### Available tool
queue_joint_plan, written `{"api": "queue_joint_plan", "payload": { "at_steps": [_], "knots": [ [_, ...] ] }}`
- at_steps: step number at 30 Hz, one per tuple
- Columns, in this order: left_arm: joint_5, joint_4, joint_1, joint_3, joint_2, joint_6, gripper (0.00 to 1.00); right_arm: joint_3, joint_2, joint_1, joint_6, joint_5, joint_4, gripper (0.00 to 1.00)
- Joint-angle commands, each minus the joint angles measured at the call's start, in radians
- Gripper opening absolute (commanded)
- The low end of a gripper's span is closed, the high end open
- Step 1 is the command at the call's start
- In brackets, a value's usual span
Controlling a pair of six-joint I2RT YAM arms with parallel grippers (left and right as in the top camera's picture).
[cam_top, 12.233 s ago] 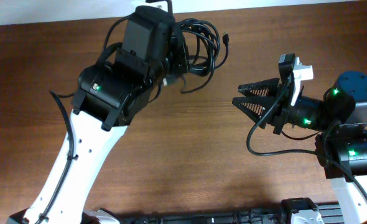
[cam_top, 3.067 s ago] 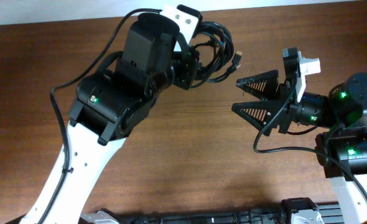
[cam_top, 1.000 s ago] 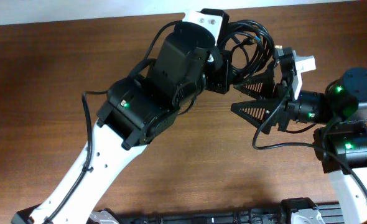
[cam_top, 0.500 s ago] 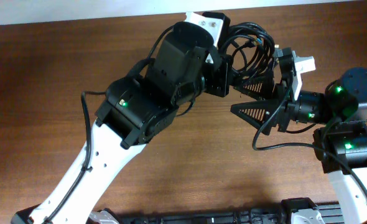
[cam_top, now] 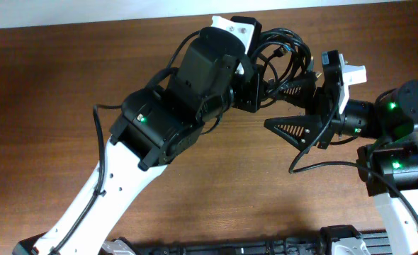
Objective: Untangle cables
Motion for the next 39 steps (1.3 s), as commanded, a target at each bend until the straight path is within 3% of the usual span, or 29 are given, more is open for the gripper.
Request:
{"api": "queue_joint_plan", "payload": {
  "at_steps": [1, 17, 19, 20, 21, 22, 30, 39],
  "knots": [
    [0.071, 0.002, -0.011, 0.015, -0.005, -0.005, 0.0, 0.003, 0.003, -0.001, -0.017, -0.011, 0.014, 0.88],
    [0.154, 0.012, -0.011, 0.016, -0.058, -0.004, 0.0, 0.003, 0.003, -0.001, -0.017, 0.024, 0.013, 0.88],
    [0.154, 0.014, -0.011, 0.016, -0.064, -0.004, 0.0, 0.003, 0.003, -0.001, -0.017, 0.026, 0.013, 0.76],
    [0.154, 0.014, -0.011, 0.016, -0.064, -0.004, 0.0, 0.003, 0.003, -0.001, -0.017, 0.026, 0.013, 0.63],
    [0.154, 0.014, -0.011, 0.016, -0.064, -0.004, 0.0, 0.003, 0.003, -0.001, -0.017, 0.026, 0.012, 0.41],
    [0.153, 0.014, -0.01, 0.016, -0.064, -0.004, 0.0, 0.003, 0.003, -0.001, -0.017, 0.026, 0.005, 0.34],
    [0.134, 0.018, -0.01, 0.016, -0.064, -0.004, 0.0, 0.003, 0.003, -0.001, -0.016, 0.031, -0.04, 0.34],
    [0.071, 0.018, -0.01, 0.016, -0.064, -0.034, 0.0, 0.003, 0.003, -0.001, 0.018, 0.164, -0.074, 0.38]
  ]
}}
